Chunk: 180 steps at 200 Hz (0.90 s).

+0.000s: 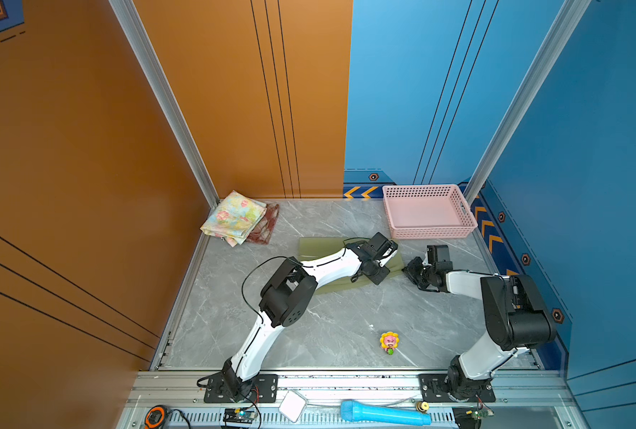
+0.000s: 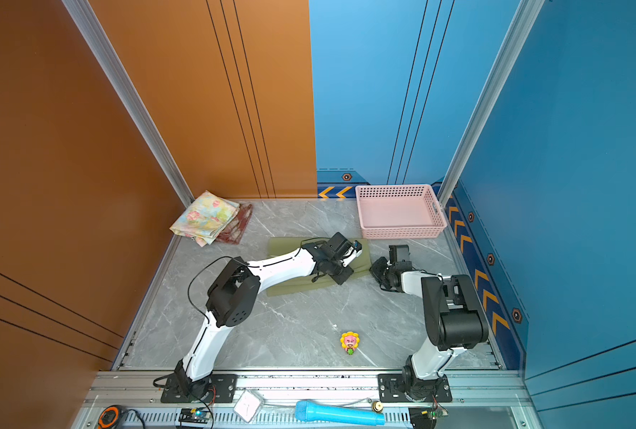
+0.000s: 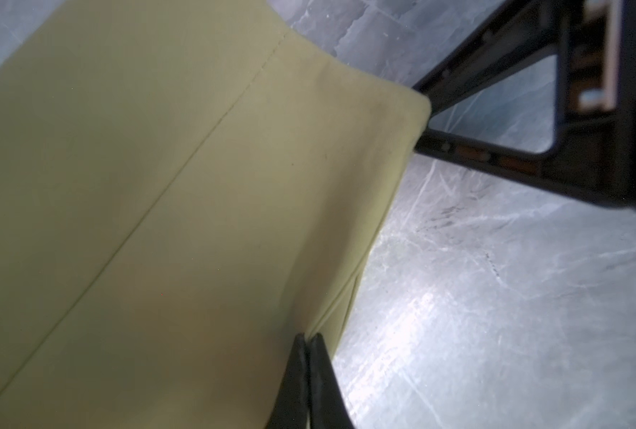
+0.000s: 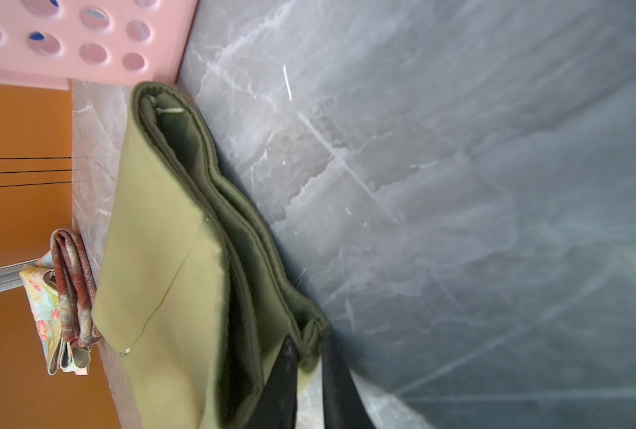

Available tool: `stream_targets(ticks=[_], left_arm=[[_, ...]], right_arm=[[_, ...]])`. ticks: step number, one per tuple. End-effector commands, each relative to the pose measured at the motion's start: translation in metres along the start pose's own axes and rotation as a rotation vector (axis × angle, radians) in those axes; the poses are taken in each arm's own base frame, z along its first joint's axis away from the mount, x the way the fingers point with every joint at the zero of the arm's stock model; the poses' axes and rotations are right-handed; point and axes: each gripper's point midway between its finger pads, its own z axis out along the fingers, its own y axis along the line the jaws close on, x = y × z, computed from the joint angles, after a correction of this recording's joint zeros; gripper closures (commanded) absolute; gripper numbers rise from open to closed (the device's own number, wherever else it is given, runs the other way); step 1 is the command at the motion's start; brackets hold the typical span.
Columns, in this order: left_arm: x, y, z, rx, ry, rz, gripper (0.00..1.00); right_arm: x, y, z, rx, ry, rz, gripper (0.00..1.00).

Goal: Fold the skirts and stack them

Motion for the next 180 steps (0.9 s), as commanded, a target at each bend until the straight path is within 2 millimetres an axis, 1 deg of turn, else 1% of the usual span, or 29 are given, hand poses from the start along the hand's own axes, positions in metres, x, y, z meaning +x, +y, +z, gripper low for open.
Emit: stream_targets(ticks=[1, 29, 45, 59, 66, 80, 100, 112, 116, 118, 135, 158, 180], left_arm=[[0.001, -0.007, -0.012, 0.026, 0.008, -0.020, 0.96], [-0.002, -0.014, -0.011, 0.039, 0.005, -0.028, 0.84], [-0.008, -0.016, -0.016, 0.046, -0.010, -0.039, 0.67], [-0.014, -0.016, -0.024, 0.052, -0.029, -0.054, 0.49], [-0.015, -0.014, -0.028, 0.052, -0.034, -0.065, 0.43], [-0.018, -0.008, -0.040, 0.048, -0.050, -0.099, 0.37], [-0.015, 0.005, -0.059, 0.035, -0.078, -0.159, 0.35], [-0.006, 0.018, -0.071, 0.020, -0.089, -0.213, 0.34], [0.000, 0.022, -0.073, 0.010, -0.086, -0.230, 0.34], [-0.001, 0.026, -0.076, 0.005, -0.093, -0.244, 0.34], [0.020, 0.049, -0.093, -0.032, -0.106, -0.346, 0.34], [0.057, 0.082, -0.113, -0.084, -0.120, -0.503, 0.33], [0.102, 0.112, -0.129, -0.162, -0.102, -0.651, 0.32]], right_arm=[[0.001, -0.026, -0.001, 0.089, -0.007, 0.012, 0.78], [-0.005, -0.024, -0.012, 0.092, -0.035, -0.004, 0.67], [-0.009, -0.022, -0.019, 0.092, -0.053, -0.019, 0.63], [-0.011, -0.021, -0.025, 0.096, -0.066, -0.037, 0.60], [-0.011, -0.020, -0.028, 0.098, -0.071, -0.044, 0.58], [-0.013, -0.019, -0.031, 0.100, -0.078, -0.057, 0.55], [-0.013, -0.016, -0.035, 0.100, -0.089, -0.078, 0.51], [-0.012, -0.013, -0.036, 0.100, -0.094, -0.096, 0.50], [-0.012, -0.012, -0.037, 0.100, -0.095, -0.103, 0.49], [-0.012, -0.011, -0.037, 0.099, -0.093, -0.107, 0.49], [-0.010, -0.004, -0.039, 0.108, -0.098, -0.143, 0.49], [-0.010, 0.006, -0.042, 0.116, -0.113, -0.191, 0.49], [-0.006, 0.019, -0.047, 0.141, -0.127, -0.273, 0.49]])
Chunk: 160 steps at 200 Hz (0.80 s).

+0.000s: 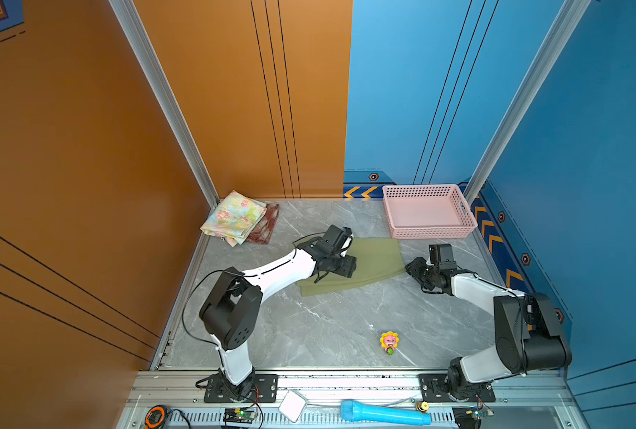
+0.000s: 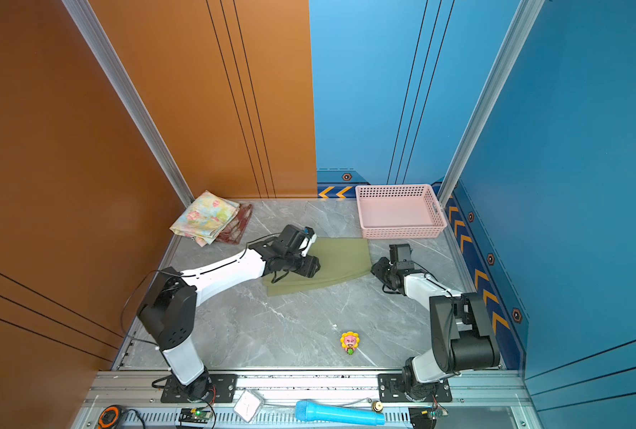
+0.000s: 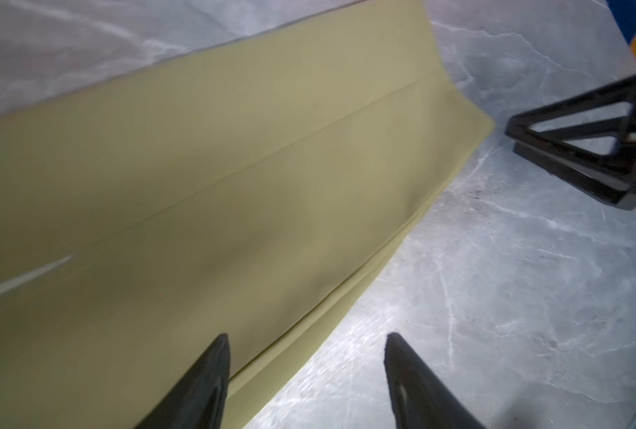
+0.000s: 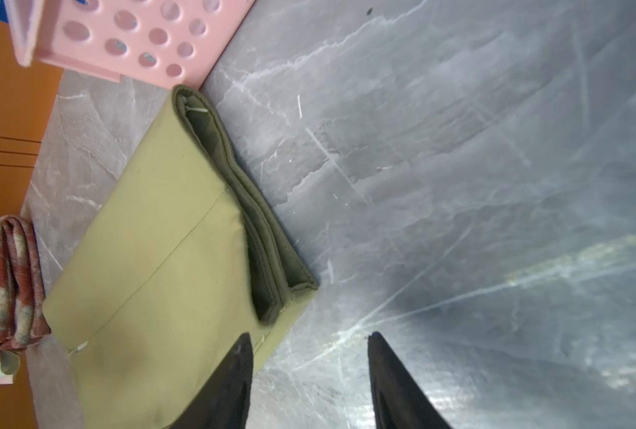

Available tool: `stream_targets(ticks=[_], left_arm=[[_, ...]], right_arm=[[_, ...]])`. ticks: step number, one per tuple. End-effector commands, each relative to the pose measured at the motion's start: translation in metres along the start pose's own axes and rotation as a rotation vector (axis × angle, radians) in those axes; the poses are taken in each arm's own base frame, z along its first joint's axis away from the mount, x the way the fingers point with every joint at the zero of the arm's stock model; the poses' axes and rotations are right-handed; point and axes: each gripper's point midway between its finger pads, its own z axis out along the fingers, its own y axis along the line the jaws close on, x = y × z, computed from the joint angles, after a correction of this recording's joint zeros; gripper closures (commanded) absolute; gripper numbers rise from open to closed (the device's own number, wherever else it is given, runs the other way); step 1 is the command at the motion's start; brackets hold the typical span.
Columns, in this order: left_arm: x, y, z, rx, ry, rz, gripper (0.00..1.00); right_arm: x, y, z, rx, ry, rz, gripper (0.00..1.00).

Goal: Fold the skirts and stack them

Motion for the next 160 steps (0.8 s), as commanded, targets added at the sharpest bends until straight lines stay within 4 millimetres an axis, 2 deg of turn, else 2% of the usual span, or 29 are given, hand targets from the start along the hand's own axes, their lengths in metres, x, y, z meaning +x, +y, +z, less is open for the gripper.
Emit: stream_targets(ticks=[1, 14, 16, 22, 45, 65, 97, 137, 147, 150, 160], left_arm=[[0.021, 0.042, -0.012, -0.089, -0.007, -0.180, 0.32], [0.032, 0.067, -0.020, -0.127, -0.009, -0.262, 0.32], [0.042, 0.072, -0.019, -0.137, 0.009, -0.273, 0.32], [0.051, 0.082, -0.021, -0.154, 0.016, -0.307, 0.32], [0.071, 0.104, -0.029, -0.182, 0.024, -0.392, 0.33], [0.083, 0.109, -0.033, -0.181, 0.037, -0.426, 0.36], [0.101, 0.110, -0.038, -0.170, 0.049, -0.457, 0.45], [0.127, 0.111, -0.036, -0.157, 0.067, -0.484, 0.54], [0.131, 0.112, -0.034, -0.151, 0.072, -0.490, 0.56], [0.132, 0.112, -0.033, -0.150, 0.073, -0.494, 0.57], [0.134, 0.113, -0.030, -0.145, 0.075, -0.503, 0.57]], right_arm=[[-0.008, 0.013, -0.013, 0.042, -0.046, -0.108, 0.49], [-0.005, 0.024, -0.019, 0.044, -0.059, -0.169, 0.49], [-0.005, 0.026, -0.020, 0.042, -0.061, -0.178, 0.49], [-0.004, 0.032, -0.022, 0.040, -0.068, -0.206, 0.49], [0.006, 0.057, -0.030, 0.016, -0.079, -0.336, 0.49], [0.023, 0.089, -0.036, -0.041, -0.074, -0.483, 0.49], [0.068, 0.143, -0.035, -0.144, -0.022, -0.718, 0.51], [0.122, 0.191, -0.023, -0.262, 0.059, -0.898, 0.53], [0.128, 0.199, -0.018, -0.271, 0.062, -0.932, 0.53], [0.141, 0.205, -0.019, -0.286, 0.074, -0.959, 0.53], [0.153, 0.213, -0.016, -0.300, 0.085, -1.000, 0.53]])
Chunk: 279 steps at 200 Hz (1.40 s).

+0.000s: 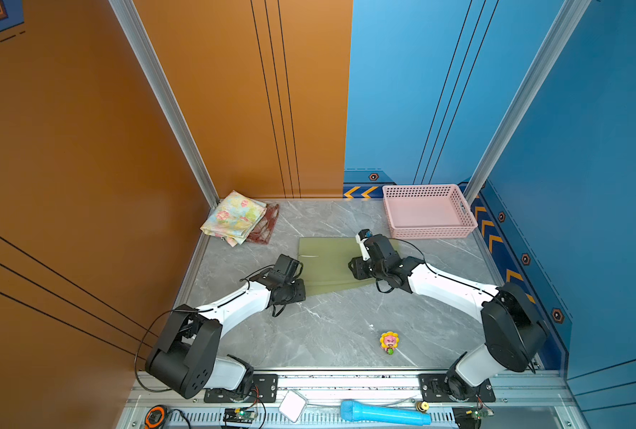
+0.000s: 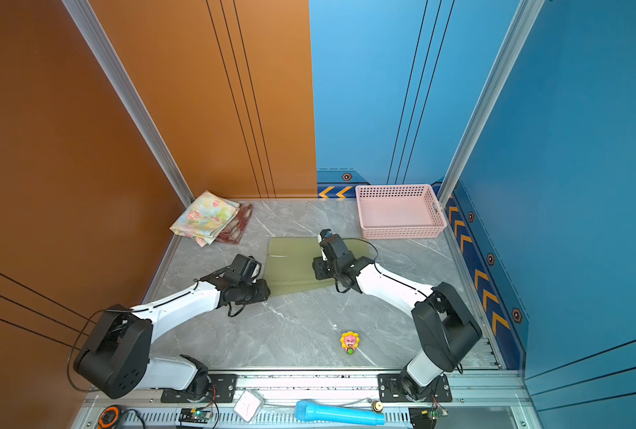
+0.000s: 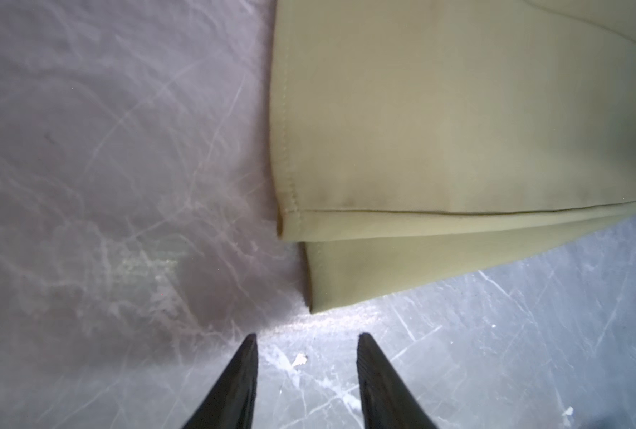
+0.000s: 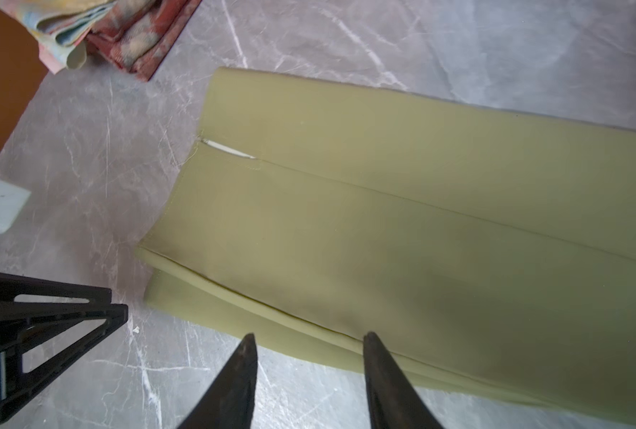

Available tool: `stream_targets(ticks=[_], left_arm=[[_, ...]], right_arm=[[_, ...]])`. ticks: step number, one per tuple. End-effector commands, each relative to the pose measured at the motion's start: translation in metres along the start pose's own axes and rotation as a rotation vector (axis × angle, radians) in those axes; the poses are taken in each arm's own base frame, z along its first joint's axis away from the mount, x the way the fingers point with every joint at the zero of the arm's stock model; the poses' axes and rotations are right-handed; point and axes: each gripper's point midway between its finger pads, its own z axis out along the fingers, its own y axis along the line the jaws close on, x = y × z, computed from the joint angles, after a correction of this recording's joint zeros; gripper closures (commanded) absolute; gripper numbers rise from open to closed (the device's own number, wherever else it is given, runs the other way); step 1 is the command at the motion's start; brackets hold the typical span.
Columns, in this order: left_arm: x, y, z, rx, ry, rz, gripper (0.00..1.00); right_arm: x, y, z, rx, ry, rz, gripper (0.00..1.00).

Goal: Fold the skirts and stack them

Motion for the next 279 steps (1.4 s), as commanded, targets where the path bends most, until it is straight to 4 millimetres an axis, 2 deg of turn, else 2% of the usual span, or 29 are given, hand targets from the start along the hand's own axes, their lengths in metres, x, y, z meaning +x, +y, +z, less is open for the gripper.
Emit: stream_targets(ticks=[1, 27, 40, 94, 141, 181, 244, 279], left_arm=[[0.004, 0.001, 0.004, 0.031, 0.004, -0.032, 0.58], [0.007, 0.003, 0.015, 0.047, 0.020, -0.066, 0.60], [0.002, -0.001, 0.020, 0.081, 0.001, -0.082, 0.61], [0.007, 0.009, 0.032, 0.099, 0.019, -0.141, 0.67], [0.012, 0.023, 0.033, 0.038, 0.030, -0.119, 0.81], [0.018, 0.028, 0.038, 0.008, 0.054, -0.099, 0.85], [0.022, 0.023, 0.039, 0.018, 0.064, -0.089, 0.86], [0.025, 0.023, 0.041, 0.013, 0.077, -0.084, 0.97]], right_arm=[[-0.001, 0.032, 0.011, -0.053, 0.014, -0.132, 0.53], [0.004, 0.058, 0.027, -0.083, 0.019, -0.212, 0.52], [0.007, 0.066, 0.034, -0.088, 0.021, -0.241, 0.52], [0.016, 0.082, 0.058, -0.094, 0.036, -0.306, 0.52], [0.021, 0.087, 0.074, -0.079, 0.039, -0.352, 0.51], [0.023, 0.092, 0.084, -0.087, 0.031, -0.377, 0.51], [0.032, 0.101, 0.102, -0.093, 0.046, -0.418, 0.50], [0.036, 0.102, 0.108, -0.095, 0.048, -0.421, 0.51]])
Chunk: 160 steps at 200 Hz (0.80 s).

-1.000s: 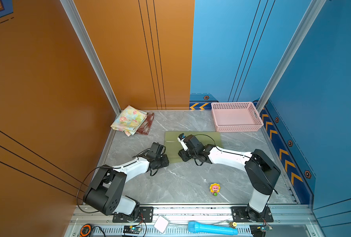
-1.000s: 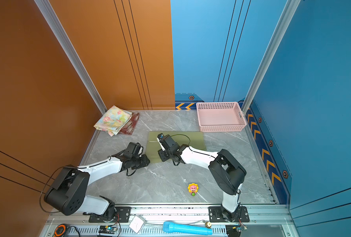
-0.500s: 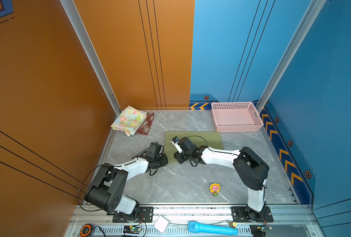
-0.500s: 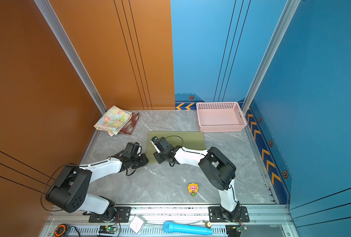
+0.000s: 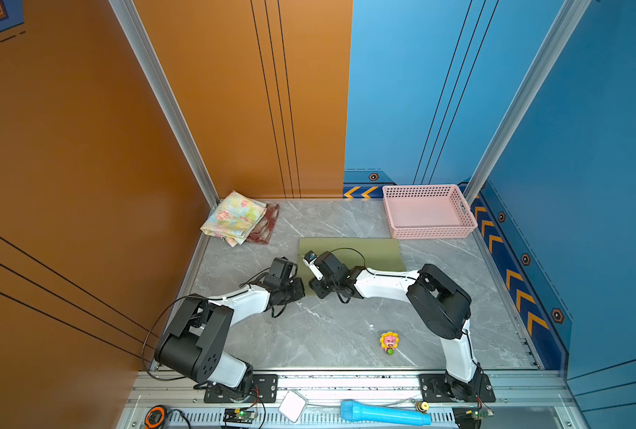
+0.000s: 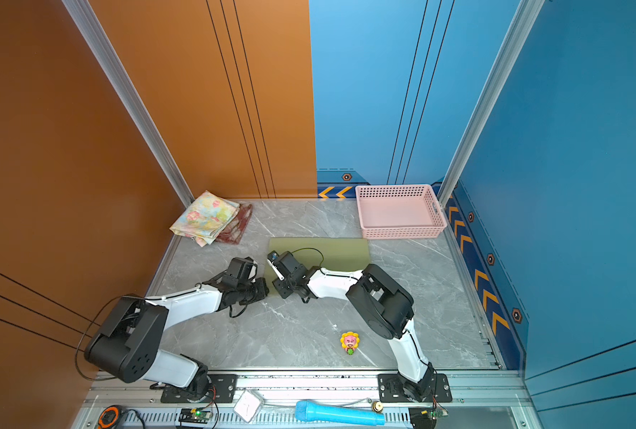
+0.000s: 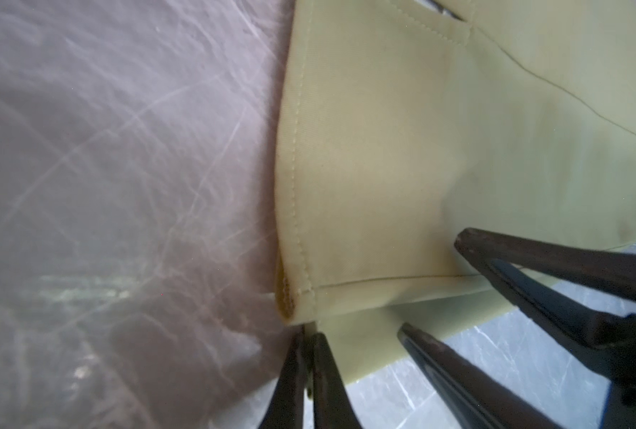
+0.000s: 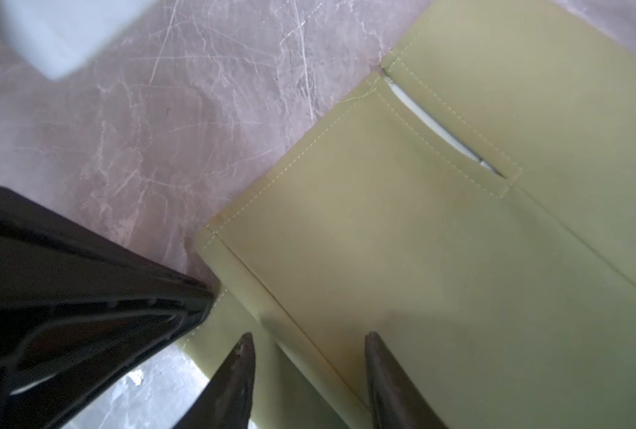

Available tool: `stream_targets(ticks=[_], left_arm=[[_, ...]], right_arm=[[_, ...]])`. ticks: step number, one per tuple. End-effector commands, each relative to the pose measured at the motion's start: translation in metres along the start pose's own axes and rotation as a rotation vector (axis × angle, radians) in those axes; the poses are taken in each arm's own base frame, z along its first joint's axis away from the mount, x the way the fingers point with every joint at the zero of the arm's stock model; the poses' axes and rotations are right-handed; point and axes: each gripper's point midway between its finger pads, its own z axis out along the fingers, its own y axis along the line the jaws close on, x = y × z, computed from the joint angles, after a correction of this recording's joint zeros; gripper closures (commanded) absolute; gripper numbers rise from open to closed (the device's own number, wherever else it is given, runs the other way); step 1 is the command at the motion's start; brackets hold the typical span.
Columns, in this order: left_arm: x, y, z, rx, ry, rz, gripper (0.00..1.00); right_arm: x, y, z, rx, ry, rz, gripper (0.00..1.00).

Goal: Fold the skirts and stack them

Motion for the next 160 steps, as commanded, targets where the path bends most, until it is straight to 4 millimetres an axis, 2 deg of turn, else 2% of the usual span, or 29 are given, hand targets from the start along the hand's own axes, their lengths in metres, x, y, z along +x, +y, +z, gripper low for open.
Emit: stream_targets(ticks=[1, 26, 31, 42, 105, 151, 153, 160], left_arm=[[0.037, 0.030, 0.008, -0.115, 0.127, -0.002, 0.98], [0.037, 0.028, 0.007, -0.109, 0.124, -0.003, 1.00], [0.036, 0.027, 0.006, -0.108, 0.123, -0.004, 1.00], [0.035, 0.026, 0.005, -0.105, 0.121, -0.004, 1.00], [0.030, 0.027, -0.004, -0.101, 0.095, -0.019, 1.00], [0.028, 0.032, -0.009, -0.093, 0.086, -0.040, 1.00], [0.028, 0.032, -0.009, -0.093, 0.085, -0.040, 1.00], [0.028, 0.032, -0.009, -0.092, 0.087, -0.042, 1.00]], right_arm=[[-0.008, 0.001, 0.004, 0.014, -0.026, -0.023, 0.51], [-0.012, 0.003, 0.004, 0.005, -0.039, -0.020, 0.57], [-0.002, 0.002, 0.013, 0.007, -0.016, -0.020, 0.59], [-0.004, 0.003, 0.013, 0.003, -0.022, -0.020, 0.63], [-0.011, 0.008, 0.011, -0.026, -0.050, -0.009, 1.00], [-0.013, 0.009, 0.009, -0.038, -0.063, 0.004, 1.00], [-0.022, 0.009, 0.001, -0.041, -0.086, 0.005, 1.00], [-0.026, 0.010, -0.004, -0.044, -0.099, 0.007, 1.00]])
